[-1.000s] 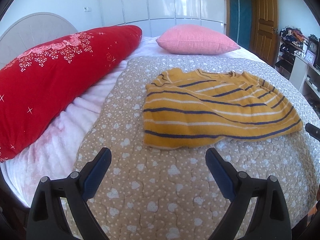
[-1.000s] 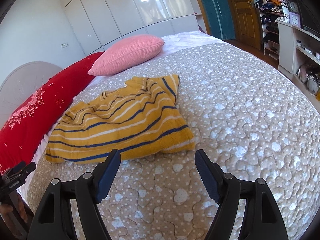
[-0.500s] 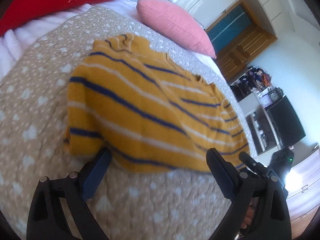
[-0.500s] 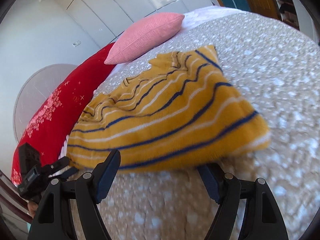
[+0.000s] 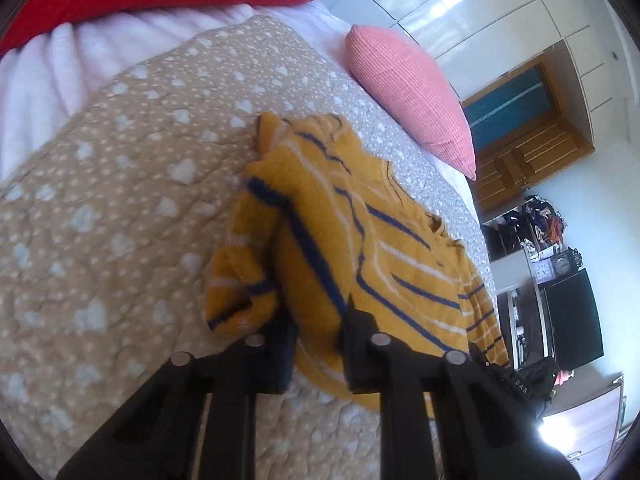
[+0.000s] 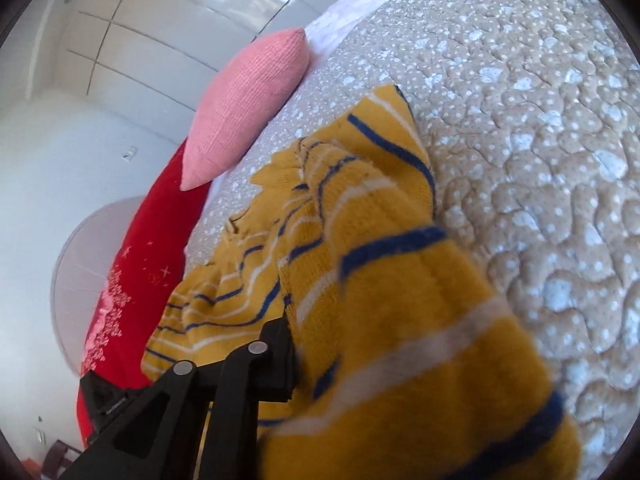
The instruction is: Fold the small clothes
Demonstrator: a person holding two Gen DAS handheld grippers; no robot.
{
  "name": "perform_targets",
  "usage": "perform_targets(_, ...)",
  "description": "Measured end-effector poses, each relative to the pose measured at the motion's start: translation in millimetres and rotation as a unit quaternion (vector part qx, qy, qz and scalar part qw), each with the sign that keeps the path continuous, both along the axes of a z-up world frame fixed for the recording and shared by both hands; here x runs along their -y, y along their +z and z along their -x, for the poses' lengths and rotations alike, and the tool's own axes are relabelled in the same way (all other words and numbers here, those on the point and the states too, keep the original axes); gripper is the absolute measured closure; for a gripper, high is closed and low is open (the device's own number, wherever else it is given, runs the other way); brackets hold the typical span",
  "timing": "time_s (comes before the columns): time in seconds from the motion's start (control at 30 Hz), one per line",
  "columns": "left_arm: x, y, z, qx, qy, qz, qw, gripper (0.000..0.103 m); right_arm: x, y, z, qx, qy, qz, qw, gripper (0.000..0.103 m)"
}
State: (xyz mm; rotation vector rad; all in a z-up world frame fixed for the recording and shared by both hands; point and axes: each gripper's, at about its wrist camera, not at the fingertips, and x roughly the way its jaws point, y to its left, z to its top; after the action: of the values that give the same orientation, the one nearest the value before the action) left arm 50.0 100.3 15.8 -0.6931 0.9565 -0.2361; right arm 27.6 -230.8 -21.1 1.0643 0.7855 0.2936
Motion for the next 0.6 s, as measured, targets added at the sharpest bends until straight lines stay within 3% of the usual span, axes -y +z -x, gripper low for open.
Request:
perform_targets(0.13, -8.8, 20.6, 36.1, 0.023, 0.001, -0.033, 0.9992, 0.095, 3.0, 8.0, 26.0, 0.01, 0.015, -0.008, 1.0, 0.087)
perform_targets(0.33, -29.0, 42.0, 93.7, 0.053, 0.008, -0.057, 0.9969, 0.094, -2.5, 17.3, 86.8, 0.033, 0.045, 0.021, 0.998, 0.086)
perform_targets(0.4, -37.1, 41.6, 101.2, 0.051, 0.011, -0.073, 0.9959, 0.08, -1.8, 9.8, 101.0, 0.018, 0.045, 0.039, 0.998, 0.082)
perform_targets(0.47, -44.5, 40.3, 107.4, 0.053, 0.022, -0.081, 0.9951, 0.052, 7.3, 1.1, 115.8, 0.007, 0.032, 0.035, 0.999, 0.074)
perform_targets(0.5, -47.6, 39.4, 110.1, 0.055, 0.029, -0.082, 0.9947, 0.047, 11.5, -0.7, 120.7, 0.007, 0.026, 0.031, 0.999, 0.068)
perform_targets(0.57, -49.2, 37.6, 108.0, 0.057, 0.031, -0.078, 0.9949, 0.026, 20.3, 0.1, 132.1, 0.009, 0.02, 0.037, 0.999, 0.064)
perform_targets(0.6, -49.4, 34.2, 102.6, 0.059, 0.029, -0.07, 0.9954, 0.023, 20.8, 1.9, 133.9, 0.01, 0.019, 0.047, 0.999, 0.056)
